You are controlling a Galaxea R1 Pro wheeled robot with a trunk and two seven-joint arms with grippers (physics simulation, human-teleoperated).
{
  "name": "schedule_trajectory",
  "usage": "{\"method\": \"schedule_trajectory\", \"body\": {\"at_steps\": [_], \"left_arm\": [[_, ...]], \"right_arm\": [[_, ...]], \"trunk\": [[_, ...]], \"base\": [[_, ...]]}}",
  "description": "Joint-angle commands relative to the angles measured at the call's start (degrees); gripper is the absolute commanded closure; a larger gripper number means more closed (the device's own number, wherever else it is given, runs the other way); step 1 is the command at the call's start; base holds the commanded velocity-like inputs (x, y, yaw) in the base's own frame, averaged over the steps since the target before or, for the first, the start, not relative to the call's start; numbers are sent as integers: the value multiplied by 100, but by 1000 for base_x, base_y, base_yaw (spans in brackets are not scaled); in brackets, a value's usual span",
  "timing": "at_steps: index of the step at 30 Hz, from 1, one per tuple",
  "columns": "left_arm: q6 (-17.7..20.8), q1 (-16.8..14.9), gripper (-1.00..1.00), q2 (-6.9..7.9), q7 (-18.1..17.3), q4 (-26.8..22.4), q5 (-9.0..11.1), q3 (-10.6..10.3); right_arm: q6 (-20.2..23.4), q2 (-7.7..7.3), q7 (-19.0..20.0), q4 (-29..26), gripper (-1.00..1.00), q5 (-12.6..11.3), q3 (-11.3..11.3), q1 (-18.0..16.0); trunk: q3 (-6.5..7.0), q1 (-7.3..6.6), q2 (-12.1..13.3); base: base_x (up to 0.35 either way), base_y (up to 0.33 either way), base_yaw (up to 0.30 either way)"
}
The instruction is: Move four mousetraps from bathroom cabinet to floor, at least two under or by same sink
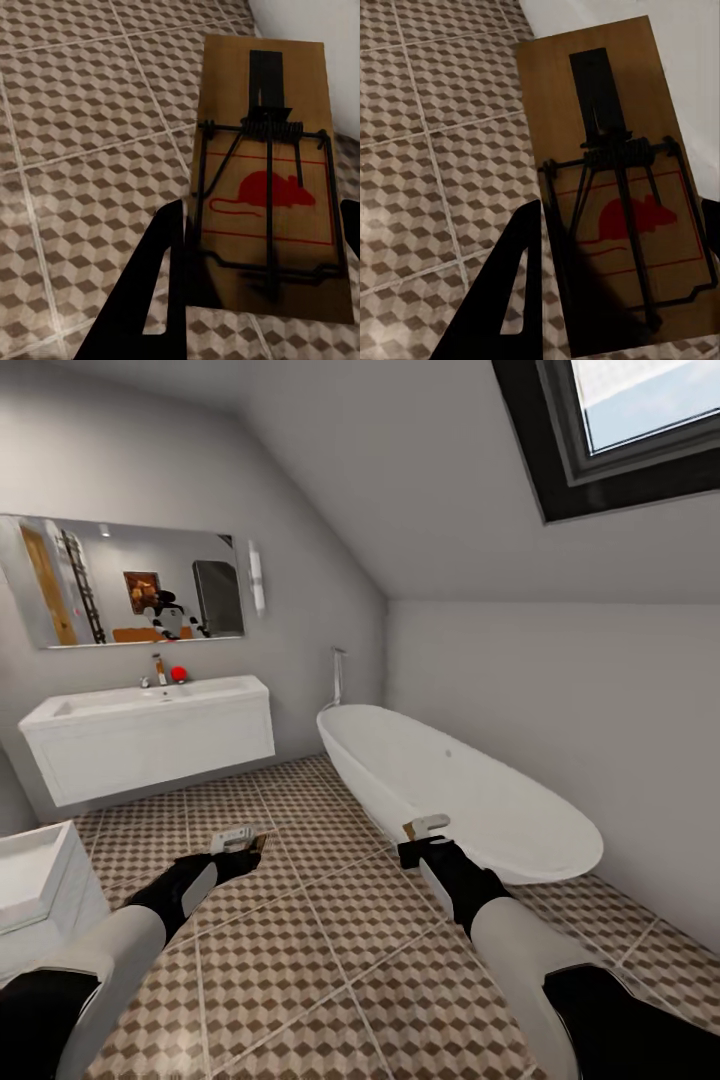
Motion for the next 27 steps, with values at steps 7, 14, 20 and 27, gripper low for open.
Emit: {"method": "schedule_trajectory", "body": {"at_steps": [7, 14, 20, 27], "left_arm": [[24, -3, 100, -3, 7, -9, 33, -42], [29, -3, 100, -19, 14, -9, 20, -48], [34, -3, 100, -28, 12, -9, 31, -42], [48, -3, 100, -31, 13, -9, 37, -34]], "right_arm": [[43, -5, -14, -10, 100, 20, 32, -3], [43, -10, -17, -10, 100, 26, 32, -4], [43, -20, -29, -10, 100, 26, 32, -3], [49, -53, -32, -10, 100, 39, 32, -3]], "trunk": [[-7, 0, -4], [-7, 0, -4], [-7, 0, -4], [-7, 0, -4]], "base": [[0, 0, 300], [0, 0, 300], [122, 0, 225], [295, 0, 35]]}}
